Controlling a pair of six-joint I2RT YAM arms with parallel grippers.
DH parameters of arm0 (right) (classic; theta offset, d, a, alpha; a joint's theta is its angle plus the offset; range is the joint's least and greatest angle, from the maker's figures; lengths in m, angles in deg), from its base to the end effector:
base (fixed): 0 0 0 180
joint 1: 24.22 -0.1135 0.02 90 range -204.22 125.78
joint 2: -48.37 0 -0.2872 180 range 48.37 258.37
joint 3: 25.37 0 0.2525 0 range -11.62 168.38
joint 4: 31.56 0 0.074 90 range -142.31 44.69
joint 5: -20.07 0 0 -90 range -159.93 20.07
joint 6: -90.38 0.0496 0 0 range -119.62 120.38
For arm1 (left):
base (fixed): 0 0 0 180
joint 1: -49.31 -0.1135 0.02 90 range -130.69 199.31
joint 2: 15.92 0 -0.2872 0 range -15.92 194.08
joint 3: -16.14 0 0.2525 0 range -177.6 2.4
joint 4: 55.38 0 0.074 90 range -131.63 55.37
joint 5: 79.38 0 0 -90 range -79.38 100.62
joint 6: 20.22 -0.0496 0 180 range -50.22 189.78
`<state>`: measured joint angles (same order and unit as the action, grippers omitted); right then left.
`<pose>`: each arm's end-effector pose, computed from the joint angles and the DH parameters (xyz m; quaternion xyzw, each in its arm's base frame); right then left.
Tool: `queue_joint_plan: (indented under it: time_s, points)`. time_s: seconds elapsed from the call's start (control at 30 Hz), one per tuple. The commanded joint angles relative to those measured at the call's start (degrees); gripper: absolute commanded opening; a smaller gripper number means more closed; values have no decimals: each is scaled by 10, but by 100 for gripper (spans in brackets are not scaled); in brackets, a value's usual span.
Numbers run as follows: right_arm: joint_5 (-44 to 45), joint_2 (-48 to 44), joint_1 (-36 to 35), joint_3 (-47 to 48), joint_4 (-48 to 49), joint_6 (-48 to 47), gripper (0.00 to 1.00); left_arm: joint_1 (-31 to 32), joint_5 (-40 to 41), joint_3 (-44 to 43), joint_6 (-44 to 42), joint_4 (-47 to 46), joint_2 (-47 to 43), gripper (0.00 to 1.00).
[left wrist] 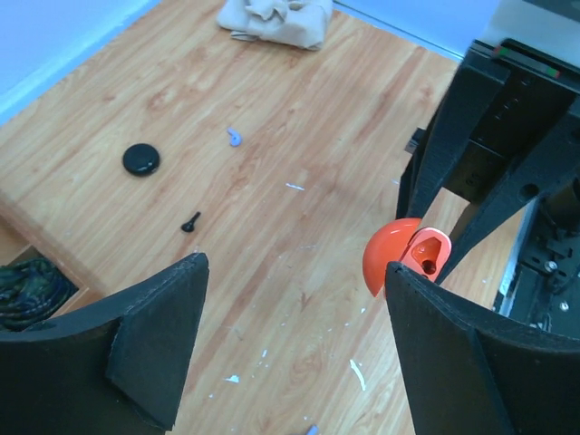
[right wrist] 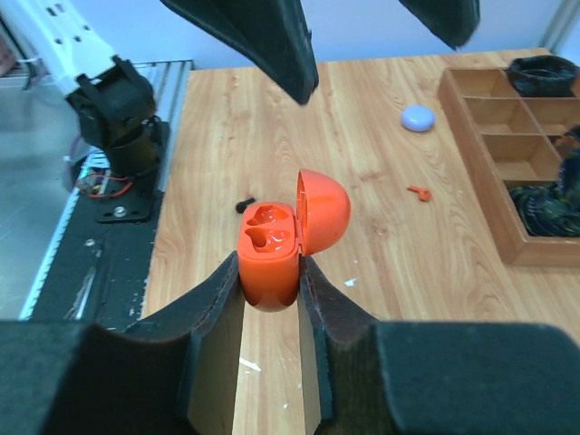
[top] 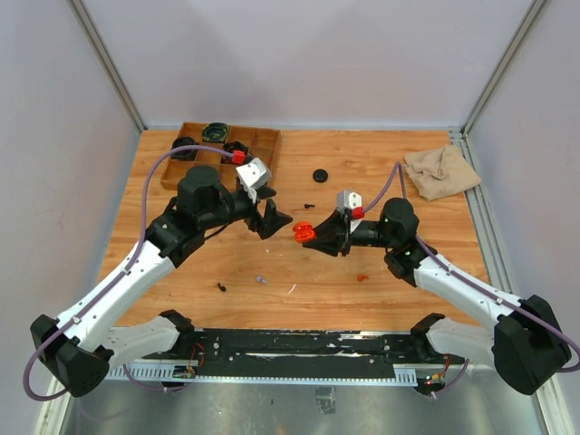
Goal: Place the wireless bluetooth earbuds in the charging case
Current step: Open the charging case, then pick up the earbud from the center of the board.
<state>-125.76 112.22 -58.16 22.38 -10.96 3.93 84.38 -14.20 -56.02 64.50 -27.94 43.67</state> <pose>0.1742 0.1667 0.3093 -0.4890 0.4887 0.5095 0.5123 0.1813 -0.1527 0.3856 0.3900 0.6815 -0.3177 0.5316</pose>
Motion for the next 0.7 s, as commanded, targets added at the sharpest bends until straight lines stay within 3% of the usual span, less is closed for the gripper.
queue_joint_plan:
  time_s: [0.0, 0.23, 0.67]
  points:
    - [67, -25, 10, -24, 5, -52, 5, -5, 77, 7, 20, -22, -9, 85]
    - [124, -41, 24, -68, 23, -88, 3, -25, 189, -16, 48, 12, 49, 85]
    - [201, -112, 32, -143, 48, -111, 2, -136, 270, -76, 85, 107, 248, 81]
